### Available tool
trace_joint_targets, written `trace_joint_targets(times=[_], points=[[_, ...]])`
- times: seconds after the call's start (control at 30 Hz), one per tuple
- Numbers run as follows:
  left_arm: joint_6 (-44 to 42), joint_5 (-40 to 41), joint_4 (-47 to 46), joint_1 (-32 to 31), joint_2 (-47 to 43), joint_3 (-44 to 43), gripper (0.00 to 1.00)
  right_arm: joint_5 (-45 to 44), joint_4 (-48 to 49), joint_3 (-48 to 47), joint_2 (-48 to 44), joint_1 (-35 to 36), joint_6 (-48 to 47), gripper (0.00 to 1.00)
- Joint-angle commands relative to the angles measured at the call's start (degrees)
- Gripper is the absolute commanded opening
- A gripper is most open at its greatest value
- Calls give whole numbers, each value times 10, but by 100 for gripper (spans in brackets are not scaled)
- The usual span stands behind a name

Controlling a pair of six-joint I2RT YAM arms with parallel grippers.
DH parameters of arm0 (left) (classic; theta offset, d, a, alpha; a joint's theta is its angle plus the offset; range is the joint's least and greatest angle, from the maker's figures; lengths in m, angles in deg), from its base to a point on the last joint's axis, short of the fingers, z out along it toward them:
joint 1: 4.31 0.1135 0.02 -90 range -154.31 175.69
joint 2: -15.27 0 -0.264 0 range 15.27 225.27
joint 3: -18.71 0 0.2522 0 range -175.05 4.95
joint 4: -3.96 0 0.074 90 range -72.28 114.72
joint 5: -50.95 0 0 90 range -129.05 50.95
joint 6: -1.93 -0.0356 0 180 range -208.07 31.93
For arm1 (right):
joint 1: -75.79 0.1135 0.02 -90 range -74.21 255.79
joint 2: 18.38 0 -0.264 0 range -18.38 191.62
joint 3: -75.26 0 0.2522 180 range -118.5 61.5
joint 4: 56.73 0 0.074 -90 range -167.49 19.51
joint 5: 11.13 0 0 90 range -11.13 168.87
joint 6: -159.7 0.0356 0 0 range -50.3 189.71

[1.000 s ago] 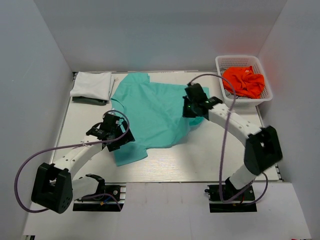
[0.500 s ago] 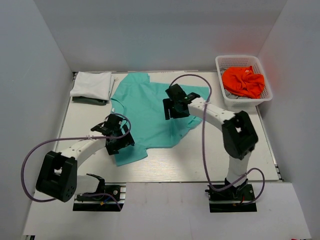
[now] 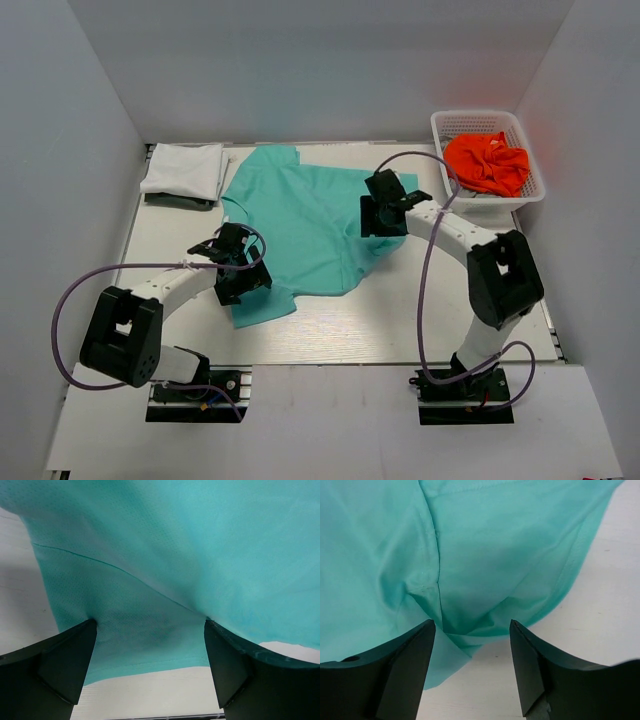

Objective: Fold and stack the t-shirts
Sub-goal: Flatten out the tshirt

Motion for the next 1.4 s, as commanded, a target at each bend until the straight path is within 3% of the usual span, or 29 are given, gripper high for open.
trace_joint_targets(times=[0.0, 0.17, 0.5, 0.67, 0.8, 0.9, 1.0, 1.03, 1.13, 1.2, 1.27, 1.33, 1.37], points=[[8, -5, -15, -1, 11, 0, 99, 20, 1, -21, 33, 9, -29, 66], [8, 5, -5, -1, 17, 0, 99, 96, 39, 11, 39, 30, -63, 64], [13, 16, 13, -1, 5, 0, 99, 87, 69, 5, 76, 53, -70, 64], [13, 21, 18, -1, 5, 0, 99, 74, 54, -13, 102, 52, -48, 33], [18, 21, 23, -1, 5, 0, 99, 44, 36, -19, 90, 53, -41, 15], [24, 33, 29, -1, 5, 5, 99, 1, 6, -17, 52, 52, -9, 8], [35, 38, 35, -1, 5, 11, 71, -65, -72, -14, 13, 50, 42, 5], [35, 38, 35, -1, 10, 17, 53, -104, -128, -11, 8, 49, 53, 5], [40, 38, 29, -1, 23, 29, 25, -125, -216, 24, -37, 47, 113, 7], [45, 45, 29, -1, 34, 35, 13, -134, -260, 38, -69, 49, 160, 7], [59, 51, 43, -1, 51, 35, 2, -153, -308, 79, -88, 45, 213, 14], [67, 51, 50, -1, 58, 35, 0, -152, -325, 132, -131, 42, 276, 31], [67, 51, 55, -1, 58, 40, 0, -134, -343, 147, -144, 40, 289, 32]])
